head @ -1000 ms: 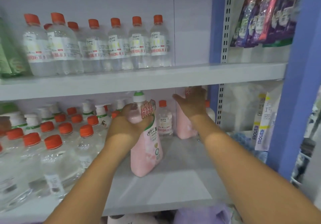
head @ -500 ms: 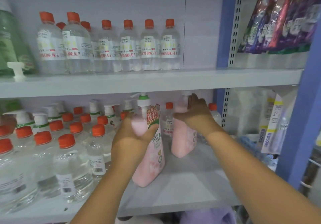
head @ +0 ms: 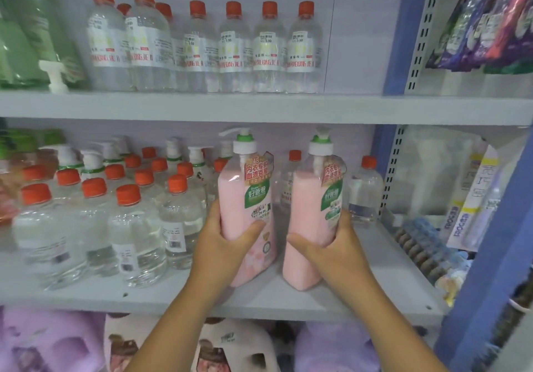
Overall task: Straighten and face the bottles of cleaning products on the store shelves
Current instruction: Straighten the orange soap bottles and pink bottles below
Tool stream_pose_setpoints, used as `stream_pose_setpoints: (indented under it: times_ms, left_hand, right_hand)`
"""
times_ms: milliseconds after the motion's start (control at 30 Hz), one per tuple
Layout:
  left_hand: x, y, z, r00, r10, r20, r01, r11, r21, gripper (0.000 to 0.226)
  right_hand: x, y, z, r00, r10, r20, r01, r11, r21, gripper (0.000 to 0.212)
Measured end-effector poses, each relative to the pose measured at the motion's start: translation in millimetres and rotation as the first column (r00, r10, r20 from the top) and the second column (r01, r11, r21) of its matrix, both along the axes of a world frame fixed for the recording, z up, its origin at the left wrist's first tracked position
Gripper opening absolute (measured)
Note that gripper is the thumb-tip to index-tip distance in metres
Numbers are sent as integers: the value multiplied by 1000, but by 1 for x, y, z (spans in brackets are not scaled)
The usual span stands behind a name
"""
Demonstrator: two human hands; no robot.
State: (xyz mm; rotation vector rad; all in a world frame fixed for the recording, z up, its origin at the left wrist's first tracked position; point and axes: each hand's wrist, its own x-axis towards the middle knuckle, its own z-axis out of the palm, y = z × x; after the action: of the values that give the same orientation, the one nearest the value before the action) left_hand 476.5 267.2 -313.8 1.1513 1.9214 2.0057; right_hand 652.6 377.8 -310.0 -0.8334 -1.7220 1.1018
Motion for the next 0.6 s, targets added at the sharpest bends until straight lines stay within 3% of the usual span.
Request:
stream_pose_setpoints:
  times_ms: [200, 367, 600]
  left_hand:
    - [5, -89, 7, 998, 50, 42, -50, 999, 6, 50]
    - [-2, -191, 14, 984, 161, 78, -163, 986, 22, 56]
    - [-69, -357, 9, 918, 379, 121, -389, 918, 77, 52]
  right_hand:
    - [-5, -8, 5, 982, 182, -57, -185, 982, -46, 59]
    - [-44, -83, 13, 935, 332, -122, -340, 939, -56, 71]
    - [-144, -239, 9, 857, 507, -89, -512, 858, -44, 75]
